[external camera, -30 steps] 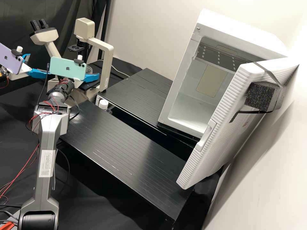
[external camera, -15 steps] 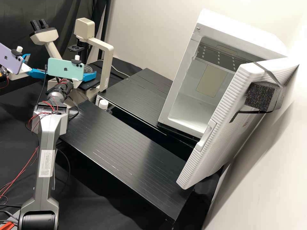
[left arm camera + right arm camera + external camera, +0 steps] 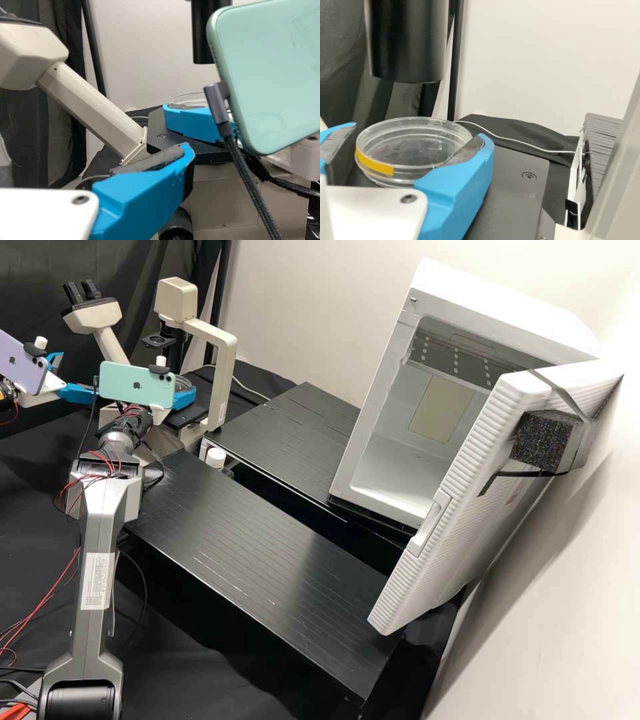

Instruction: Move the petri dish to the bench.

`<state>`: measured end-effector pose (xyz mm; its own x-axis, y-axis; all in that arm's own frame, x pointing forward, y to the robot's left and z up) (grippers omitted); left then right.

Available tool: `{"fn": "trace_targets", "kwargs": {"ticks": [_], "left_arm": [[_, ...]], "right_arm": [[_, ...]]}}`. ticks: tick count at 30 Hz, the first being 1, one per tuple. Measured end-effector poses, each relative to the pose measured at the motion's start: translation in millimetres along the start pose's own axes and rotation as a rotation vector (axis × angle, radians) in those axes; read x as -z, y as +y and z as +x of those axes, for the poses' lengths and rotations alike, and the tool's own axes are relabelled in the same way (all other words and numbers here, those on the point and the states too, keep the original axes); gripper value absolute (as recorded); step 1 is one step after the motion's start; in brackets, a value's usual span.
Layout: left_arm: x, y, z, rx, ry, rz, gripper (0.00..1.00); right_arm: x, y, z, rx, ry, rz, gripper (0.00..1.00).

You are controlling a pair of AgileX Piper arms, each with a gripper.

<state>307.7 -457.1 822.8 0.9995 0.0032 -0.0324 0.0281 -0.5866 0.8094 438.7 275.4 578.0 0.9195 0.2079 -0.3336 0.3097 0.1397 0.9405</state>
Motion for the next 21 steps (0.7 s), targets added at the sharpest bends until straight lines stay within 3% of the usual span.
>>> {"fn": "trace_targets", "kwargs": {"ticks": [21], "left_arm": [[0.0,0.0,0.0,0.0,0.0,0.0,1.0]], "right_arm": [[-2.6,0.8,-1.6,0.016,0.001,0.019,0.0]]}}
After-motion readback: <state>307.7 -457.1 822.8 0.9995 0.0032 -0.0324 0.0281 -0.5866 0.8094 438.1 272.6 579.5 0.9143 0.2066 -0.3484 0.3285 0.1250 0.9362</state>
